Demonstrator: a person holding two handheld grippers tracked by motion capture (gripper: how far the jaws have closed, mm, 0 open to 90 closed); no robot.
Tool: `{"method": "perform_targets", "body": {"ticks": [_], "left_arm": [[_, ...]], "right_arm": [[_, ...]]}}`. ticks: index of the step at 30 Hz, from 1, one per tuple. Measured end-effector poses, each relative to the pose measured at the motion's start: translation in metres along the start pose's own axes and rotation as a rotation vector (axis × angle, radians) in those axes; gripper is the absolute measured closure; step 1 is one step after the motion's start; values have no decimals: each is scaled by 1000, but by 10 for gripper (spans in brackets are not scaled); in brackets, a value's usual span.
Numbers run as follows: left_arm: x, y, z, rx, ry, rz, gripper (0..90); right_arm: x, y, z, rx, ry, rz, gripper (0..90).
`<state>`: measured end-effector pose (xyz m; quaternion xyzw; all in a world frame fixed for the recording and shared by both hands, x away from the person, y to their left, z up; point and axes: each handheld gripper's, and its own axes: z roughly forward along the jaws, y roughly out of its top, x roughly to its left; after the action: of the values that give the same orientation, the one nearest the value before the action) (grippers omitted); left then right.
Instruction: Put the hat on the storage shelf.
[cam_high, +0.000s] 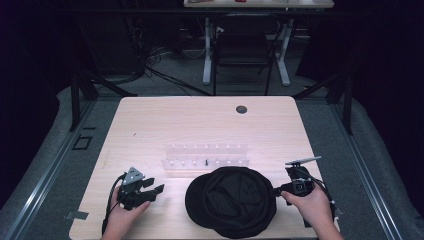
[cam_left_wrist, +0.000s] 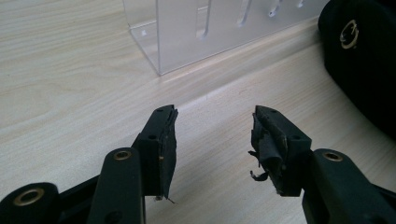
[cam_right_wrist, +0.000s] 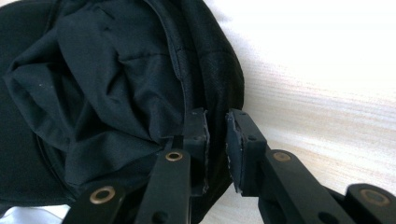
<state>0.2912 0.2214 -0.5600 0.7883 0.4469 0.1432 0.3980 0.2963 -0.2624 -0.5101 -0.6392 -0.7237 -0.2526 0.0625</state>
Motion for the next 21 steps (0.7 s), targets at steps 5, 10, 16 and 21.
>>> {"method": "perform_targets", "body": {"ticks": [5, 10, 16, 21], "left_arm": [[0, 0, 0, 2, -1, 2, 498], [0, 0, 1, 5, 0, 3, 498], [0, 0, 1, 9, -2, 3, 498], [0, 0, 1, 7, 0, 4, 498]], "right_arm": [[-2, 5, 4, 46, 7, 29, 785], [-4, 10, 7, 113, 8, 25, 791], [-6, 14, 12, 129, 19, 52, 787], [-9, 16, 17, 150, 28, 81, 784]]}}
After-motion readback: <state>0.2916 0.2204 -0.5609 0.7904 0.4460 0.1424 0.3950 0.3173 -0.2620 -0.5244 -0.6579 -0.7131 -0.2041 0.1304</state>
